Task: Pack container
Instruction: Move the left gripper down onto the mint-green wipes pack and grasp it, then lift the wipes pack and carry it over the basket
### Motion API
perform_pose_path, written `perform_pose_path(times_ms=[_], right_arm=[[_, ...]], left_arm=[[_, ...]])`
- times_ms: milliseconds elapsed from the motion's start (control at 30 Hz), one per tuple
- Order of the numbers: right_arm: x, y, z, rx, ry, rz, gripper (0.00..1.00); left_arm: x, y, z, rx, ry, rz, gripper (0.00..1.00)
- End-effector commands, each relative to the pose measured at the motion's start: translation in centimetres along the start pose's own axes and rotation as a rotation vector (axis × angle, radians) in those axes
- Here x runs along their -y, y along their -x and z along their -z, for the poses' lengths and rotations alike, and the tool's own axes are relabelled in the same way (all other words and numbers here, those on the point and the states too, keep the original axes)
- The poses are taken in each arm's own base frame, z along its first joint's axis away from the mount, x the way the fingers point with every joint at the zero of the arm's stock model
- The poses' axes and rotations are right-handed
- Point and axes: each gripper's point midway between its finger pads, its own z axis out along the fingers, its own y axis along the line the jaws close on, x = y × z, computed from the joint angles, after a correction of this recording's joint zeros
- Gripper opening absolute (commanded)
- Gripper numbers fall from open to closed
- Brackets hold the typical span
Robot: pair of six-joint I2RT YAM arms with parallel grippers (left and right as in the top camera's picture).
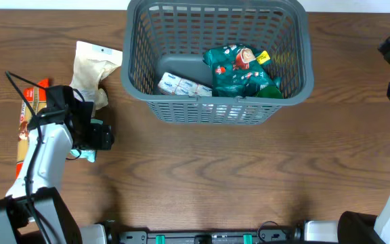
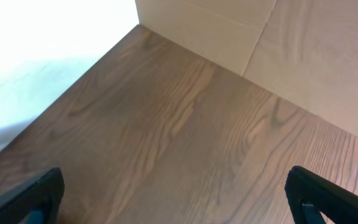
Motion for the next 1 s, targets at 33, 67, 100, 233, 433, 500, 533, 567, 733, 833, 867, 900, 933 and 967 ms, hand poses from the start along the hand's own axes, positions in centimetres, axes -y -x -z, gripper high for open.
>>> perform_pose_path(times_ms=[33,67,100,233,433,500,533,567,733,833,867,900,933,967], right_arm=[[0.5,0.4,0.1,0.015,-0.017,-0.019,0.99],[0.5,0.4,0.1,0.015,-0.017,-0.019,0.99],[0.5,0.4,0.1,0.015,-0.017,-0.019,0.99],[0.5,0.4,0.1,0.015,-0.017,-0.019,0.99],[0.5,0.4,0.1,0.015,-0.017,-0.019,0.99],[0.5,0.4,0.1,0.015,-0.017,-0.019,0.99],[0.5,0.4,0.1,0.015,-0.017,-0.019,0.99],[0.5,0.4,0.1,0.015,-0.017,-0.019,0.99],[0.5,0.4,0.1,0.015,-0.017,-0.019,0.99],[0.5,0.4,0.1,0.015,-0.017,-0.019,0.99],[0.5,0.4,0.1,0.015,-0.017,-0.019,0.99],[0.5,0.4,0.1,0.015,-0.017,-0.019,0.99],[0.5,0.4,0.1,0.015,-0.017,-0.019,0.99],[0.5,0.4,0.1,0.015,-0.017,-0.019,0.99]], left_arm=[[-0.3,-0.1,-1.0,-0.012,0.009,-0.039,0.99],[-0.4,0.1,-1.1,-0.009,0.01,-0.04,0.99],[-0.4,0.2,-1.3,-0.008,0.01,-0.042,0.99],[-0.4,0.2,-2.1,-0.02,0.007,-0.077,0.99],[-0.4,0.1,-3.3,-0.041,0.001,-0.082,1.0],[-0.4,0.0,-3.6,-0.05,0.0,-0.082,1.0],[-0.4,0.0,-3.7,-0.05,-0.001,-0.082,1.0],[-0.4,0.1,-3.8,-0.047,0.0,-0.082,1.0],[-0.5,0.5,-3.9,-0.035,0.004,-0.083,0.93],[-0.5,0.5,-3.9,-0.035,0.004,-0.083,0.35],[-0.5,0.5,-3.9,-0.033,0.004,-0.083,0.24],[-0.6,0.5,-3.9,-0.032,0.005,-0.082,0.12],[-0.6,0.5,-3.9,-0.032,0.005,-0.081,0.06],[-0.6,0.5,-3.9,-0.032,0.005,-0.08,0.06]])
